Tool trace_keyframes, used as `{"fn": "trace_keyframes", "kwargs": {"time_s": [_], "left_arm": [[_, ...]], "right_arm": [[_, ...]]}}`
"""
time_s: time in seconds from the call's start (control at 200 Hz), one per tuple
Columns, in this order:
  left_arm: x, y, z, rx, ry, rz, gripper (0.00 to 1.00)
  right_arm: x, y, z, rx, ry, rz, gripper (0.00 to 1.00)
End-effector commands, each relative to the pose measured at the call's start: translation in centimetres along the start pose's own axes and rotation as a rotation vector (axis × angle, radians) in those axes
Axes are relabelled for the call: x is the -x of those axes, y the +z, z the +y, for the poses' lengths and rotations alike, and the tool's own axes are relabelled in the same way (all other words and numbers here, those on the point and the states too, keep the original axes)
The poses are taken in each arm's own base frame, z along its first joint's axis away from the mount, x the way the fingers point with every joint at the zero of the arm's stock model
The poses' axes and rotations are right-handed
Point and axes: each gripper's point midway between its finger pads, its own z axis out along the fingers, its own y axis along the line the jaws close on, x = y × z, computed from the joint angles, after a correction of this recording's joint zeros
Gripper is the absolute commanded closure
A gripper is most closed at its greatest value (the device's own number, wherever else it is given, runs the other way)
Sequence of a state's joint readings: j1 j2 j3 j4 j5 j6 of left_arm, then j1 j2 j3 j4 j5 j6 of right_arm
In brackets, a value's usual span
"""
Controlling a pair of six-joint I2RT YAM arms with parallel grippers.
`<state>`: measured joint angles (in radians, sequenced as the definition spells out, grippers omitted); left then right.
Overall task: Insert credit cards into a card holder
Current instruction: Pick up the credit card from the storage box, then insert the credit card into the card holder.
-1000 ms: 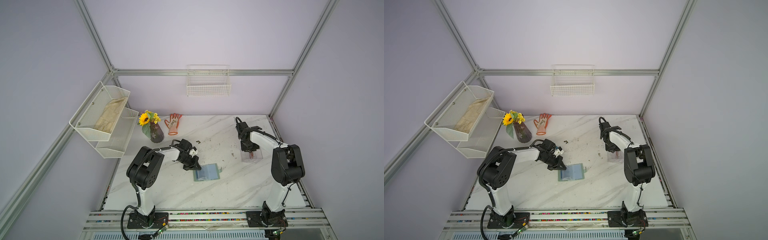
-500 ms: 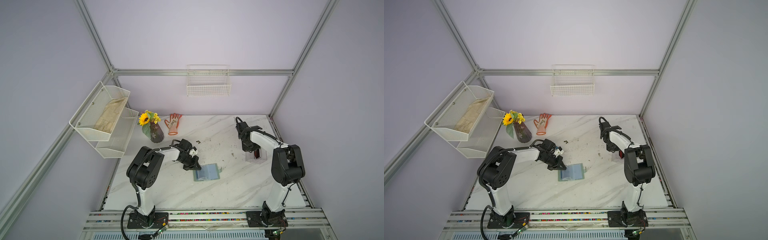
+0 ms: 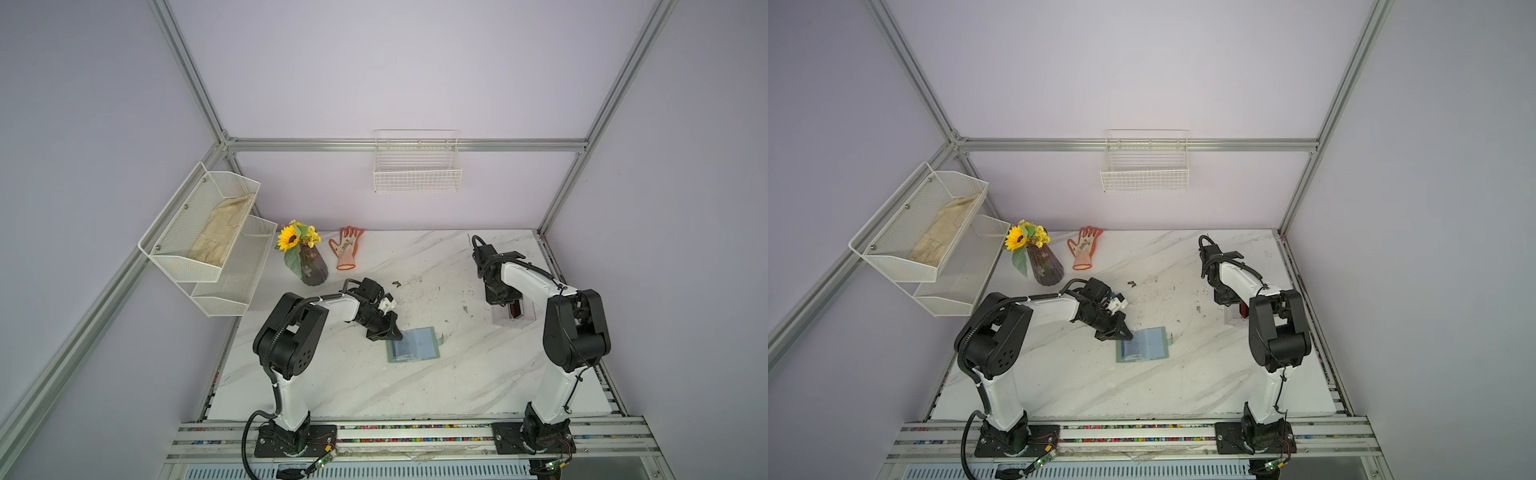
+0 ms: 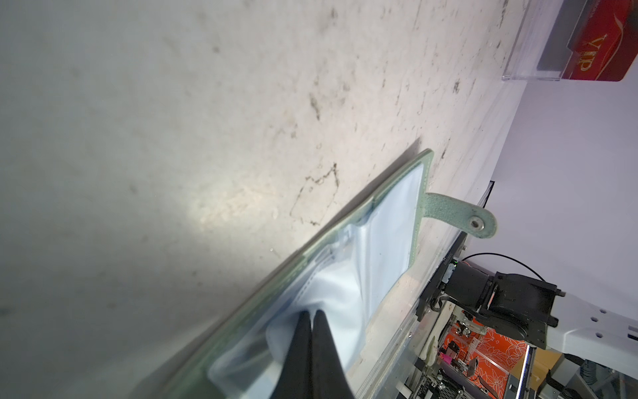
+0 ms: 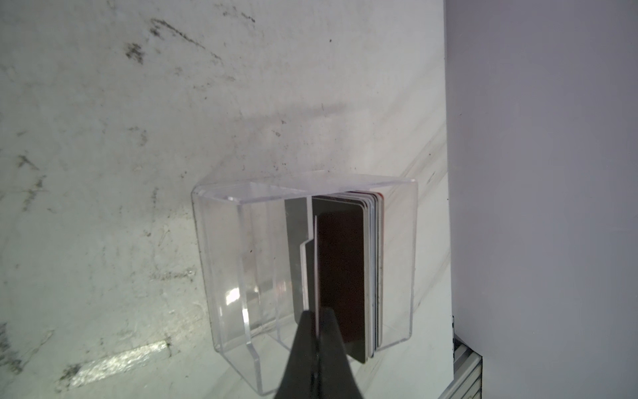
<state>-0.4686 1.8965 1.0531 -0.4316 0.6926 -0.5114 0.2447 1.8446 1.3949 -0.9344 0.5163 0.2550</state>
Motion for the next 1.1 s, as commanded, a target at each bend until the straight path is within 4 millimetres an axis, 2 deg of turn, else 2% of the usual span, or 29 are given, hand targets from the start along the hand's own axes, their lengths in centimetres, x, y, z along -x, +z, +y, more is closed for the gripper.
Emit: {"fn": "trace_keyframes", "kwargs": {"time_s": [0.0,0.135,0.26,0.36,0.445,0.565,0.74,0.815,0.905,1.095], "left_arm": [[-2.1,0.8,4.3,0.184,-0.057,0.052,1.0],[-0.9,-0.7,2.5,0.185,-0.026,0.02,1.0],[0.9,-3.1,-0.3,0.177,0.032,-0.033,1.0],[2.3,-5.5,-2.9,0.169,0.081,-0.086,1.0],[2.8,-7.1,-4.2,0.17,0.105,-0.125,1.0],[2.0,-8.1,-4.1,0.189,0.099,-0.144,1.0],[-1.1,-6.9,-0.7,0.242,0.02,-0.107,1.0],[-2.2,-6.2,0.3,0.237,-0.012,-0.091,1.0],[-3.1,-5.4,1.3,0.236,-0.041,-0.078,1.0],[-3.6,-4.4,2.5,0.247,-0.066,-0.056,1.0]], "right_arm": [[0.4,-3.5,-0.3,0.115,0.023,-0.03,1.0],[1.8,-8.1,0.8,0.333,0.027,-0.127,1.0],[2.3,-12.9,2.9,0.598,-0.002,-0.225,1.0],[1.5,-15.9,5.8,0.791,-0.059,-0.272,1.0],[-0.1,-17.4,8.9,0.903,-0.122,-0.281,1.0],[-2.3,-17.9,12.5,1.034,-0.136,-0.261,1.0],[-5.9,-19.3,17.3,1.207,-0.182,-0.256,1.0],[-7.2,-19.6,18.6,1.261,-0.193,-0.241,1.0],[-8.6,-19.0,19.9,1.263,-0.202,-0.22,1.0],[-10.5,-18.0,21.6,1.304,-0.169,-0.172,1.0]]}}
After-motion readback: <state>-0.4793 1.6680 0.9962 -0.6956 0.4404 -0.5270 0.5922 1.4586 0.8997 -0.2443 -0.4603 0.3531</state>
